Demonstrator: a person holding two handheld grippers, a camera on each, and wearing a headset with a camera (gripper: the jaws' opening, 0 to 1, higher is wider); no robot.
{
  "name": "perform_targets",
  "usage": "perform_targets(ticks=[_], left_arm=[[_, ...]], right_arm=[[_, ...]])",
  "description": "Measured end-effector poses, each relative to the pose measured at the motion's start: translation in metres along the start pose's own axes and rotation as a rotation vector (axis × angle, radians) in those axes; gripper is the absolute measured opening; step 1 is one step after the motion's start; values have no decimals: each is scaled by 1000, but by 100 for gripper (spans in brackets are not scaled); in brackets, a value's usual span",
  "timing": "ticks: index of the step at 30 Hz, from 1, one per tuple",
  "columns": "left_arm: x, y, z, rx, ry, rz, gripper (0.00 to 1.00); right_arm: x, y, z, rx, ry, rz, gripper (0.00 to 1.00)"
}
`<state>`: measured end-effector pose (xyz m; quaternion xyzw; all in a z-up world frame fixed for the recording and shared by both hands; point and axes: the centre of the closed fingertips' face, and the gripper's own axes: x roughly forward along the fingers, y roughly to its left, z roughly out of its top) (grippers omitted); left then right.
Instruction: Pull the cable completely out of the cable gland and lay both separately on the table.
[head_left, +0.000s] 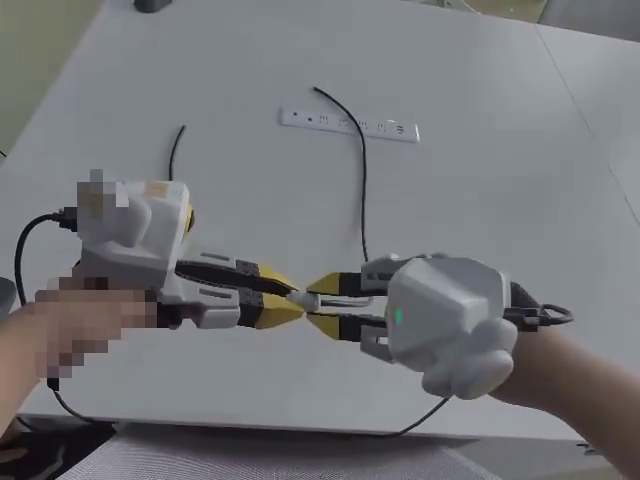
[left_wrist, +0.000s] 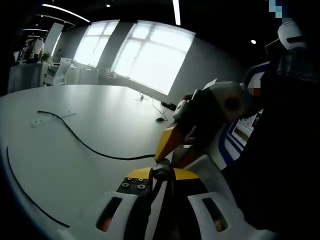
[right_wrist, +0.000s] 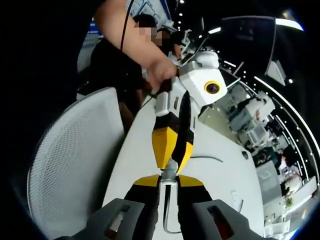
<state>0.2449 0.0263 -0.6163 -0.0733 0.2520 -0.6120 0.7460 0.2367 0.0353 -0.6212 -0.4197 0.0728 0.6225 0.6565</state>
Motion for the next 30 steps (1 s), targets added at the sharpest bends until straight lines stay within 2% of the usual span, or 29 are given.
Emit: perform_targets(ticks=[11, 15, 17, 18, 21, 22, 23, 24, 26, 28, 30], left_arm=[[0, -1, 0, 21, 4, -5, 15], [0, 0, 2, 25, -5, 0, 15], [0, 0, 3, 32, -9, 1, 15], [0, 1, 3, 36, -11, 3, 15], [-1, 2, 6, 55, -18, 6, 15], [-1, 2, 6, 59, -18, 7, 15], [-2, 2, 7, 74, -20, 12, 15], [-2, 2, 8, 77, -22, 13, 15], [-3, 2, 9, 81, -27, 17, 15], [-4, 3, 9, 90, -30, 25, 15], [-5, 3, 9, 91, -31, 29, 15]], right_arm=[[0, 0, 0, 35, 5, 21, 8], [0, -3, 0, 94, 10, 12, 8], [-1, -4, 2, 163, -9, 10, 9], [-2, -6, 5, 186, -36, 3, 9], [-7, -9, -2, 348, -42, -12, 13], [-8, -9, -3, 373, -40, -16, 15], [-12, -14, -5, 452, -64, -49, 16], [-13, -15, -5, 467, -74, -57, 16], [-17, -18, -9, 543, -82, -93, 18], [-20, -20, -7, 572, -107, -112, 18], [-22, -20, -12, 610, -84, -130, 19]])
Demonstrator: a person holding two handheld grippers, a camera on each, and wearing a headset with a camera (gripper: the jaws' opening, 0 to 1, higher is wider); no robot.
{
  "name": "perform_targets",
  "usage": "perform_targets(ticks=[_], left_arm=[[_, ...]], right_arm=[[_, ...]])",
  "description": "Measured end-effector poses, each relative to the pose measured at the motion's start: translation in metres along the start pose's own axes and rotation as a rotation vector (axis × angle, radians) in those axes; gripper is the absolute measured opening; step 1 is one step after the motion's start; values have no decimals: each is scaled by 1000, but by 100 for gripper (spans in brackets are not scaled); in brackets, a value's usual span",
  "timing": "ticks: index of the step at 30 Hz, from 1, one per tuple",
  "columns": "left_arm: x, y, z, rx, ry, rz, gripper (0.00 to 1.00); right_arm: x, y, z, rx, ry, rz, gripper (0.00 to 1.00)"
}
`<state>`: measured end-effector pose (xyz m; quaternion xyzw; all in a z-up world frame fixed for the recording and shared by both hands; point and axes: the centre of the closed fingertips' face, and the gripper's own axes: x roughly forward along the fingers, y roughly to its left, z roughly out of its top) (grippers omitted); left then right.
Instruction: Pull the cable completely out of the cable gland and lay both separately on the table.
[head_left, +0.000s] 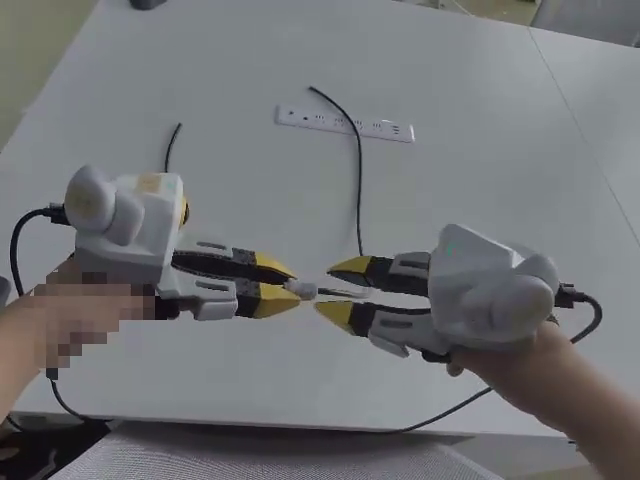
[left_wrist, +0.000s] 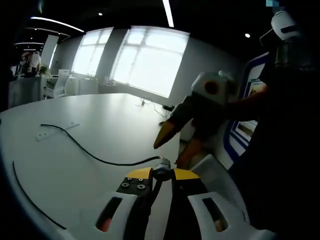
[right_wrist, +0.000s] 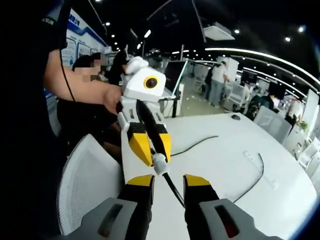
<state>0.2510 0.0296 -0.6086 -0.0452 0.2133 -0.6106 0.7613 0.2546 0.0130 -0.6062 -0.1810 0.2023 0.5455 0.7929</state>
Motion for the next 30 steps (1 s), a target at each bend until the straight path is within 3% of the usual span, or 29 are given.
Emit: perform_targets(ticks=[6, 9, 12, 17, 22, 30], left_arm=[[-1, 1, 2, 15, -11, 19, 15], [0, 2, 4, 17, -11, 23, 15], [0, 2, 5, 16, -8, 21, 15], [-1, 3, 6, 17, 2, 26, 15], [1, 3, 3, 14, 12, 25, 15], [3, 2, 2, 7, 18, 20, 15]], right_arm=[[5, -5, -10, 33, 28, -66, 18], [8, -3, -12, -19, 47, -94, 16], [8, -10, -11, -94, 65, -167, 12], [10, -5, -10, -81, 60, -155, 12], [14, 0, -8, -136, 76, -156, 11], [21, 4, -9, -283, 145, -150, 6]])
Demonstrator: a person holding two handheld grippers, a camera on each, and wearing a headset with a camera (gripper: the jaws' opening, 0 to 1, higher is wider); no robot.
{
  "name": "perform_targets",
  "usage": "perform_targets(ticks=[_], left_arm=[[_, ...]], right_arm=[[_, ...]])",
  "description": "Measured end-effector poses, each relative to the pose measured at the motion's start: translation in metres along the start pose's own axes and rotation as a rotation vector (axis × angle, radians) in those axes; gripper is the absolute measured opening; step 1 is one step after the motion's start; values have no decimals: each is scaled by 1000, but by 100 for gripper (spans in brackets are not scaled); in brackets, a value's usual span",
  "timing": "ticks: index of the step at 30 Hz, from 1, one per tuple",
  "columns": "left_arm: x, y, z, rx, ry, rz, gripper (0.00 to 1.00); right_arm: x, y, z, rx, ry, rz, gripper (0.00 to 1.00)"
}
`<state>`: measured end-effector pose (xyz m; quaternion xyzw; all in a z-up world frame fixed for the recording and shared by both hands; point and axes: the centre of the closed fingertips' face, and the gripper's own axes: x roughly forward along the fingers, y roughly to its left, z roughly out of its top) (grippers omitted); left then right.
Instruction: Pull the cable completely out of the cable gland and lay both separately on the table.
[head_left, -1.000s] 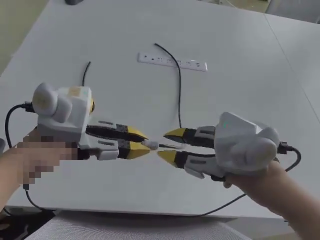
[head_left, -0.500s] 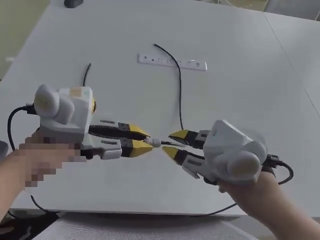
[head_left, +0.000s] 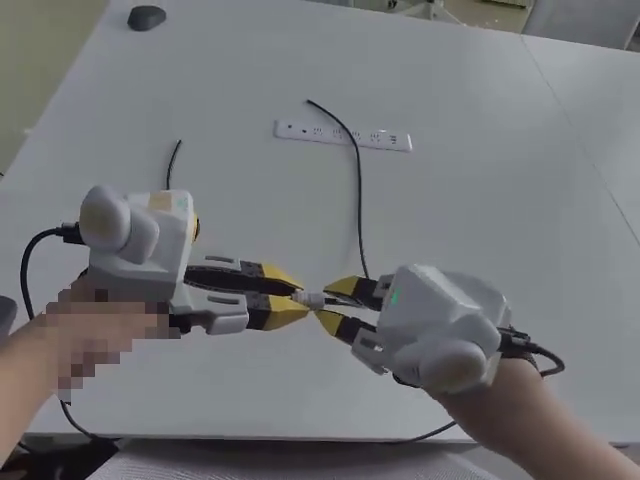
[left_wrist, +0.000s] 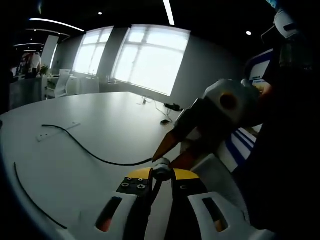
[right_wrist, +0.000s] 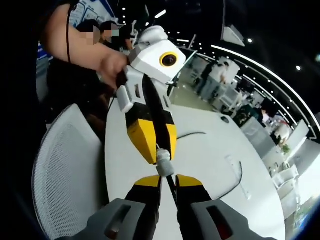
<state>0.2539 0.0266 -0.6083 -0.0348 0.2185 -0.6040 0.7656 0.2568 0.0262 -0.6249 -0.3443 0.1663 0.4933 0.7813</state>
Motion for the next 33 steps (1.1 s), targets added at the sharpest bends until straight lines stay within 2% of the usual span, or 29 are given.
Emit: perform_targets(ticks=[5, 6, 9, 25, 33], left_arm=[[0, 2, 0, 0, 1, 3, 15], [1, 1, -1, 0, 2, 2, 15], [2, 1, -1, -1, 4, 4, 15], [6, -1, -2, 10, 12, 22, 15], [6, 0, -1, 22, 7, 36, 15]], right_arm=[[2, -2, -3, -39, 27, -2, 2], [1, -3, -4, -67, 35, -2, 0], [1, -2, -6, -62, 39, 6, 0], [-2, -4, -12, 15, 29, 6, 0], [-4, -10, -27, 131, 30, -10, 0]])
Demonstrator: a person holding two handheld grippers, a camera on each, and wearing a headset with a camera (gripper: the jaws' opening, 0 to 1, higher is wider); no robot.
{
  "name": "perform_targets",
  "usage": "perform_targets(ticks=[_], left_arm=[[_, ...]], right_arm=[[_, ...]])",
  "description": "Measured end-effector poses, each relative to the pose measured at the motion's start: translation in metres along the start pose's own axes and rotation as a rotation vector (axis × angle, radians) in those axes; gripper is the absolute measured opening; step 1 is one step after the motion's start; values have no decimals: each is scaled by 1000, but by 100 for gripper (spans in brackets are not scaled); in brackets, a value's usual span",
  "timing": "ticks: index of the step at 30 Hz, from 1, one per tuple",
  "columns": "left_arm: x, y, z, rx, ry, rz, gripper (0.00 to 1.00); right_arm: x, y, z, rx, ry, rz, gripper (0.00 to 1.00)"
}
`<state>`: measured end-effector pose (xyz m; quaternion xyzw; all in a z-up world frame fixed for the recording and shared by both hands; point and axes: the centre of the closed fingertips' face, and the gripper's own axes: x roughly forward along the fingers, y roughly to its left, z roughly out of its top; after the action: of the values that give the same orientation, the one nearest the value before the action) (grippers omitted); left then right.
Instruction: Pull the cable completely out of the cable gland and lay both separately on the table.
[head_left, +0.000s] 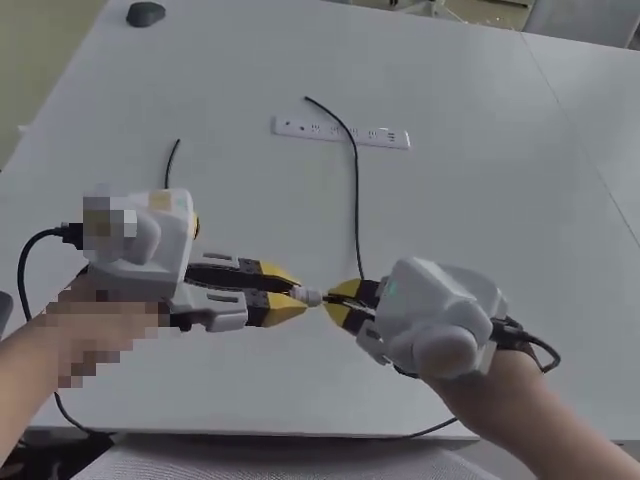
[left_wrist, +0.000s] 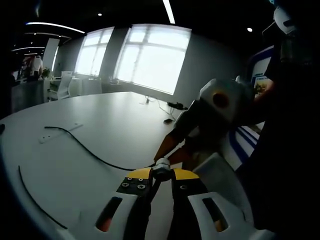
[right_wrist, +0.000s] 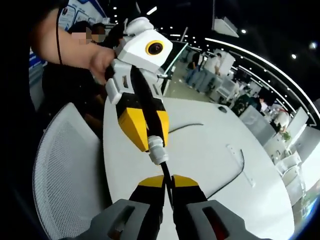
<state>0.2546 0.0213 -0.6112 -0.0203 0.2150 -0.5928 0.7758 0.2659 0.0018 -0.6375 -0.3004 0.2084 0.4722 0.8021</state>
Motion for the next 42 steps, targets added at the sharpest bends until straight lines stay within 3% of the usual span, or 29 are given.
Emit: perform_targets(ticks=[9, 14, 20, 27, 31, 42], left_arm=[[3, 1, 1, 0, -4, 7, 15], [5, 0, 1, 3, -7, 8, 15], [4, 0, 0, 2, -5, 10, 15], [5, 0, -2, -3, -12, 16, 15], [5, 1, -2, -1, -10, 17, 15], [5, 3, -4, 1, 1, 25, 15]], right_arm=[[-1, -11, -20, 87, 26, -34, 0], [-1, -18, -35, 211, 35, -67, 0], [2, -23, -52, 286, 63, -101, 0], [3, -32, -79, 470, 110, -169, 0], [4, -31, -93, 595, 127, -174, 0], [6, -23, -95, 589, 119, -157, 0]])
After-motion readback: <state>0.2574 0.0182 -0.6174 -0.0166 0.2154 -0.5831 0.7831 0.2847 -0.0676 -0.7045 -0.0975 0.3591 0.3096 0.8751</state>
